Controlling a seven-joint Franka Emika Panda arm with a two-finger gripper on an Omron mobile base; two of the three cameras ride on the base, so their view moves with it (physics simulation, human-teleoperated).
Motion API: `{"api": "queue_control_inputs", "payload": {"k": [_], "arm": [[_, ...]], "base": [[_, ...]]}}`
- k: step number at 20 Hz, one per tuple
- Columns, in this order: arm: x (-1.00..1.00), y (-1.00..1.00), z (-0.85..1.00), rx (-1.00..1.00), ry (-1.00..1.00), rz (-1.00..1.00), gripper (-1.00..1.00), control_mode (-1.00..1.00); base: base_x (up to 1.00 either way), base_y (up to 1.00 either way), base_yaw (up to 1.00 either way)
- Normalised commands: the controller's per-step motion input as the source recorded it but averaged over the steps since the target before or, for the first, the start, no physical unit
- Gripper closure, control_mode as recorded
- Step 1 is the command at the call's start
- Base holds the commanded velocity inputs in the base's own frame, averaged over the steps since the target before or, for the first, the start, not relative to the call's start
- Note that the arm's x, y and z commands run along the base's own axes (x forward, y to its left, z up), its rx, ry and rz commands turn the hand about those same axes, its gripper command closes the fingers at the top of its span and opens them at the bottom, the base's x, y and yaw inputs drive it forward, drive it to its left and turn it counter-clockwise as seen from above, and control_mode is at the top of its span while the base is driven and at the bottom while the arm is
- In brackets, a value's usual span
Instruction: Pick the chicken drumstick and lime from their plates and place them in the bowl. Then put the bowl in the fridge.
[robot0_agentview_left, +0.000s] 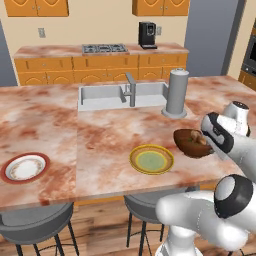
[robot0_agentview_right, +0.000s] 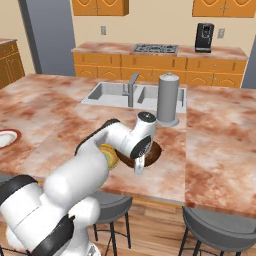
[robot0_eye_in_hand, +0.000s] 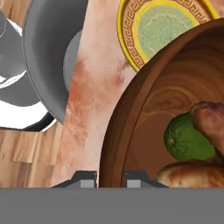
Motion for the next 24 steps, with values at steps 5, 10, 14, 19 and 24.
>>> {"api": "queue_control_inputs", "payload": {"k": [5, 10, 14, 19, 24], "arm": [[-0.29, 0.3, 0.33, -0.23, -0.05, 0.13, 1.0, -1.0], [-0.29, 0.39, 0.3, -0.15, -0.03, 0.06, 1.0, -1.0], [-0.3, 0.52, 0.15, -0.01, -0.09, 0.0, 1.0, -1.0], [-0.23, 0.38, 0.1, 0.01, -0.11, -0.02, 1.0, -1.0], [-0.19, 0.27, 0.08, 0.03, -0.12, -0.01, 1.0, -1.0]], "base": [[0.0, 0.0, 0.0], [0.0, 0.0, 0.0], [0.0, 0.0, 0.0], [0.0, 0.0, 0.0], [0.0, 0.0, 0.0]]}}
